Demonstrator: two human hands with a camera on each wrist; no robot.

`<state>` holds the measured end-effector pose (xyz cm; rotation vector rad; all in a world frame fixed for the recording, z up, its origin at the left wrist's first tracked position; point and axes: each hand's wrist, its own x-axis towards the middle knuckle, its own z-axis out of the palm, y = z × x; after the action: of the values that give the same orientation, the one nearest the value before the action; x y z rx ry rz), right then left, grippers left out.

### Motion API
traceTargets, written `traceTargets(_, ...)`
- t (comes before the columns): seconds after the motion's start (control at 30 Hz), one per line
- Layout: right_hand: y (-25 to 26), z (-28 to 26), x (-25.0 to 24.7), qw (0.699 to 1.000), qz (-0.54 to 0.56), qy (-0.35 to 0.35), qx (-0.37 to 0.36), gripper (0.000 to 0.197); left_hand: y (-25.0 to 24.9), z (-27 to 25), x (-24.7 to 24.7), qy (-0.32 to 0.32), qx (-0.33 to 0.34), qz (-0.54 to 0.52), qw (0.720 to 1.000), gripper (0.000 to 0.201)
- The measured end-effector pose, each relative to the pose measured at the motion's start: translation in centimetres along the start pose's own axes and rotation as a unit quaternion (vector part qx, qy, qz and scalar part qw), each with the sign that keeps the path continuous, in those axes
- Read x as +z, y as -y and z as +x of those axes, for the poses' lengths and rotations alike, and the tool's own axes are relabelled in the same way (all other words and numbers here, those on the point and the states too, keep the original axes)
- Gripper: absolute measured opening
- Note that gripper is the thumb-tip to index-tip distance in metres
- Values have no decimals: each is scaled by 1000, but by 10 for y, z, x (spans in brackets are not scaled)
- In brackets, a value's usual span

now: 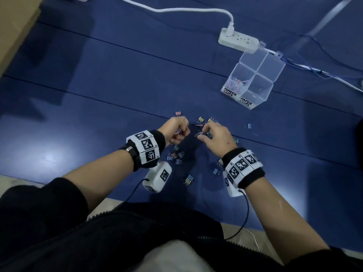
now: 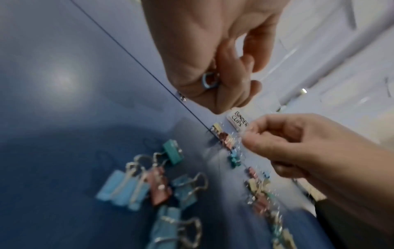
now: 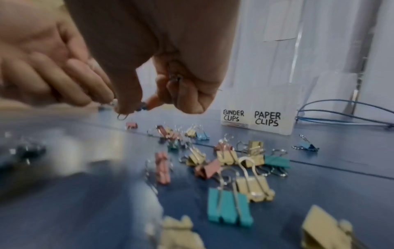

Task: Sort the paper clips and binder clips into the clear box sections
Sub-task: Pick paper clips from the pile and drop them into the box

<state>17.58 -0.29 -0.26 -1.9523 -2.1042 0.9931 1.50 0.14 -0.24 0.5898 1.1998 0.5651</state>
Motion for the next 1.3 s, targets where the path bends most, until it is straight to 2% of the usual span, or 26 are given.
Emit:
traceTargets(0.03,0,-4,-2,999,36,-35,-9,18,-2,0,-1,9,1,-37,999,28)
traceTargets(0.1,2,-12,-6,993,66,-94,-37,18,-5,3,1,5,3,-46,999,28)
traceTargets(0.17,4,-18,-9,987,55,-137,-69,17,-6,5,6,5,3,16,1000,26)
traceTargets(0.27,5,-19,-11,979,59,-172,-95,16,-5,2,13,48,8,92,995,20)
traceTargets(0.37,4,-20,-10,978,89,-166,-93,14,-2,-1,14,70,39,88,993,24)
traceTargets(0.43,4,-20,-10,973,154,-158,-59,13,-2,-3,13,80,50,80,992,28)
traceTargets(0.5,5,-21,-11,957,252,-141,-25,16,-4,-6,13,96,56,77,991,29)
traceTargets(0.57,6,-24,-12,936,331,-115,-20,17,-7,-9,12,119,58,75,988,30)
traceTargets(0.73,6,-28,-15,899,435,-50,-29,26,-17,-15,5,166,65,113,977,29)
traceTargets(0.87,9,-29,-20,901,427,-58,-45,22,-20,-13,-5,136,84,108,981,30)
traceTargets(1.03,16,-28,-20,915,349,-182,-87,24,-23,-15,-5,109,106,78,985,22)
traceTargets(1.17,16,-26,-22,895,355,-261,-68,20,-23,-18,-6,114,101,79,985,25)
traceTargets(1.3,16,-26,-26,906,339,-243,-66,15,-22,-21,-5,113,82,53,989,27)
